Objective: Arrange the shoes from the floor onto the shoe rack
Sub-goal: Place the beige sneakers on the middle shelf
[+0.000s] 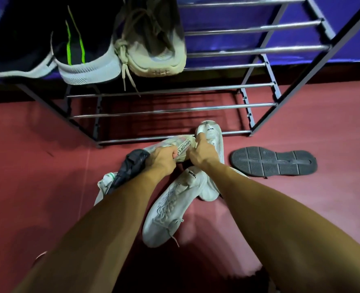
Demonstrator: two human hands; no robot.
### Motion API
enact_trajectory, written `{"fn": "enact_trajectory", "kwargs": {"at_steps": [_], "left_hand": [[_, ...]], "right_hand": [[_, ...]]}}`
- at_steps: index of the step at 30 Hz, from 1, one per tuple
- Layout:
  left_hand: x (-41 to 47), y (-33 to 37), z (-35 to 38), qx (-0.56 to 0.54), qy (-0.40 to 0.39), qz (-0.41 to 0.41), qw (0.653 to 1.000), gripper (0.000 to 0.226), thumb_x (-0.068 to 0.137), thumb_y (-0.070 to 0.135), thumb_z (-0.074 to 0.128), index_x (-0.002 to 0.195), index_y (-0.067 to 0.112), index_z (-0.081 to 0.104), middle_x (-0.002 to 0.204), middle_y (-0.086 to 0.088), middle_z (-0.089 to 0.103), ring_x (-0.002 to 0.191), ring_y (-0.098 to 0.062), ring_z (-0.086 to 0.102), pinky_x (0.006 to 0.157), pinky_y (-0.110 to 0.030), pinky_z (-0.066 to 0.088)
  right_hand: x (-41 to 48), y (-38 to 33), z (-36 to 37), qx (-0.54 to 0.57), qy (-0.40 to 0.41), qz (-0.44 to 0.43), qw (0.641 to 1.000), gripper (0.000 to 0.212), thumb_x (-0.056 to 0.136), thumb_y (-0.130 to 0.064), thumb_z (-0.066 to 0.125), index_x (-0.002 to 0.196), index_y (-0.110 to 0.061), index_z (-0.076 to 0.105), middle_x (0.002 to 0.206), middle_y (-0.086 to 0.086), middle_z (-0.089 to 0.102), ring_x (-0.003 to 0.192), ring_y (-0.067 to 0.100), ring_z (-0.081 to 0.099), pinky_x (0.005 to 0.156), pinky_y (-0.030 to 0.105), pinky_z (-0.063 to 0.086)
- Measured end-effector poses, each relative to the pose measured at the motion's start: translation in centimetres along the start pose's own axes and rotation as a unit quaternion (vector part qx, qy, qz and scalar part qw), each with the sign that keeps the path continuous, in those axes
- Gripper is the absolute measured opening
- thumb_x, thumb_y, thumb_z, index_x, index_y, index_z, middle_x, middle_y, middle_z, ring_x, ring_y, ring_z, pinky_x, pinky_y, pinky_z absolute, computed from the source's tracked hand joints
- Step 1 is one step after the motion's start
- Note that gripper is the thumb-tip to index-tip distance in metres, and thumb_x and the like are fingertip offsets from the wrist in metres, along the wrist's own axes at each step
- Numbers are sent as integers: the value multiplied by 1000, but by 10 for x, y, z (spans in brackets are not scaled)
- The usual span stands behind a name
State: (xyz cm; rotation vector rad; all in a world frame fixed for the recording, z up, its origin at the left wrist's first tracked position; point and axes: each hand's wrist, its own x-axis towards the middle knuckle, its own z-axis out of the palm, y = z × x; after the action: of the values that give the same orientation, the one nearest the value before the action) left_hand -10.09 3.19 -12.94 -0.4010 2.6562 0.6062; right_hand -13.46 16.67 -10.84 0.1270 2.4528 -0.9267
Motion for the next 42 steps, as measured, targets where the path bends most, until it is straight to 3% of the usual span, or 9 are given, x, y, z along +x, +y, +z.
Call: {"fn": "enact_trajectory", "kwargs": {"at_steps": [7, 13, 21, 25, 28, 31, 34, 38, 42], "left_hand": [[-29, 6, -25, -2, 14, 10, 1000, 13, 89, 19, 47, 81, 28, 50, 89, 1, 59, 78, -28, 57, 63, -34, 42], [-66, 19, -59, -35, -17, 54, 998, 15, 80, 27, 57, 80, 40, 49, 96, 0, 64, 91, -31, 64, 82, -43, 55], [-135, 54, -114, -13, 4, 142, 990, 12, 84, 24, 69, 84, 25, 57, 91, -2, 63, 89, -26, 62, 73, -31, 46], [-159, 69, -153, -22, 15, 172, 985, 11, 81, 19, 69, 83, 22, 58, 85, 2, 63, 85, -22, 63, 75, -32, 49], [-171, 83, -187, -57, 18, 210, 976, 23, 83, 8, 70, 78, 24, 55, 78, 4, 58, 80, -16, 54, 74, -30, 42], [-187, 96, -223, -46, -8, 266, 963, 20, 86, 7, 69, 83, 17, 53, 75, 7, 52, 72, -10, 48, 72, -26, 40], [-204, 106, -255, -28, -27, 301, 953, 16, 90, 4, 64, 88, 17, 54, 72, 9, 52, 63, -4, 44, 63, -15, 37], [-215, 109, -273, -54, -10, 312, 949, 17, 91, 10, 65, 83, 22, 57, 71, 5, 56, 64, -12, 47, 67, -27, 43], [-224, 101, -268, -129, 100, 289, 943, 4, 91, 24, 65, 88, 26, 64, 74, -2, 66, 60, -15, 58, 63, -26, 49]], "right_hand": [[-31, -16, -16, -21, 22, -43, 999, 36, 93, -35, 50, 121, -14, 40, 107, 17, 66, 105, 39, 61, 91, 48, 51], [-80, -41, -58, -79, 69, -66, 992, 45, 91, -42, 53, 122, -12, 41, 109, 13, 62, 106, 35, 59, 81, 41, 47], [-151, -69, -122, -159, 84, -80, 980, 62, 86, -55, 57, 127, -10, 47, 122, 15, 63, 110, 37, 62, 85, 41, 50], [-177, -94, -154, -171, 97, -110, 974, 55, 86, -54, 56, 118, -9, 55, 120, 17, 65, 107, 37, 62, 82, 38, 49], [-189, -112, -179, -113, 112, -133, 978, 54, 86, -57, 56, 111, -10, 60, 111, 16, 67, 98, 35, 64, 78, 36, 49], [-196, -118, -200, 14, 72, -125, 989, 69, 86, -73, 50, 108, -11, 69, 95, 14, 68, 83, 29, 65, 75, 37, 51], [-199, -116, -216, 146, 16, -72, 987, 75, 77, -82, 52, 100, -13, 72, 99, 13, 70, 83, 26, 67, 74, 35, 49], [-214, -113, -236, 233, -81, -80, 966, 43, 84, -59, 58, 77, -17, 60, 67, 2, 60, 50, 13, 55, 51, 22, 41], [-212, -111, -241, 307, -107, -116, 939, 46, 67, -52, 65, 101, -22, 59, 77, 5, 49, 61, 17, 47, 53, 29, 31]]}}
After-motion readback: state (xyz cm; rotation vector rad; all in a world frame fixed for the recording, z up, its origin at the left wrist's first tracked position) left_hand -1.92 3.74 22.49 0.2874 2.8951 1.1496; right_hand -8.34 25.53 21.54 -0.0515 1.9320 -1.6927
